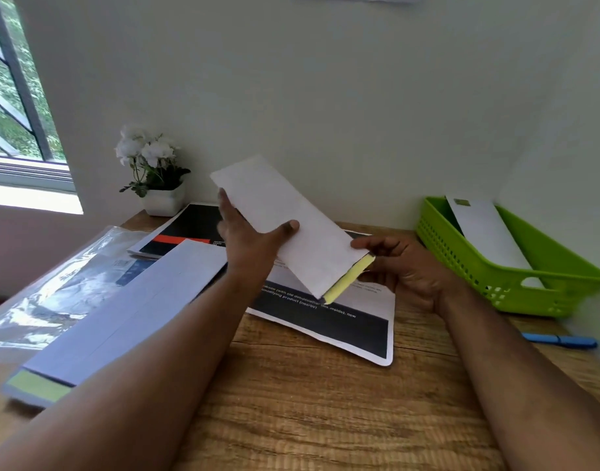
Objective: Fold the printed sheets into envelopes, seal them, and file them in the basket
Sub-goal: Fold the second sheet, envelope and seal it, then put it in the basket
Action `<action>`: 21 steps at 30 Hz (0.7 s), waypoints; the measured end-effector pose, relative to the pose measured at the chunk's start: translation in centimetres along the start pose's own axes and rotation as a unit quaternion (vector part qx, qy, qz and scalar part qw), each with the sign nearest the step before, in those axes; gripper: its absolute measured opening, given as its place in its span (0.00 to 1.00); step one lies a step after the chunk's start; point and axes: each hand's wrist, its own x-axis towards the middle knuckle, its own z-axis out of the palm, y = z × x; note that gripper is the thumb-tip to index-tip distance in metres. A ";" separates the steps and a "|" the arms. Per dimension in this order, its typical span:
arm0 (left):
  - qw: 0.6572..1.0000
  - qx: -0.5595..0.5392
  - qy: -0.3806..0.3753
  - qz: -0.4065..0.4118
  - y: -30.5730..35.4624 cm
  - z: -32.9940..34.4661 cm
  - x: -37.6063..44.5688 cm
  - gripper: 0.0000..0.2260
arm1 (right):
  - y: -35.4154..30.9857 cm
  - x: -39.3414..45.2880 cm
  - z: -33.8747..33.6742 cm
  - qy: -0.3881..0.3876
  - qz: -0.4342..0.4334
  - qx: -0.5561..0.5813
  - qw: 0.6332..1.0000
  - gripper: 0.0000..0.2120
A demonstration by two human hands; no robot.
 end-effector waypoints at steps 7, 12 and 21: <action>0.858 0.443 -0.071 0.251 0.0 1.0 -1.7 0.35 | 0.5 -0.8 -2.7 0.021 0.059 -0.020 0.998 0.13; 0.818 0.398 -0.339 0.238 0.2 2.7 -3.5 0.23 | 0.5 -0.6 -2.8 -0.001 0.113 -0.054 0.992 0.17; 0.750 0.464 -0.379 0.279 0.1 3.4 -3.9 0.25 | 0.5 -0.1 -1.4 0.070 0.086 -0.155 0.982 0.12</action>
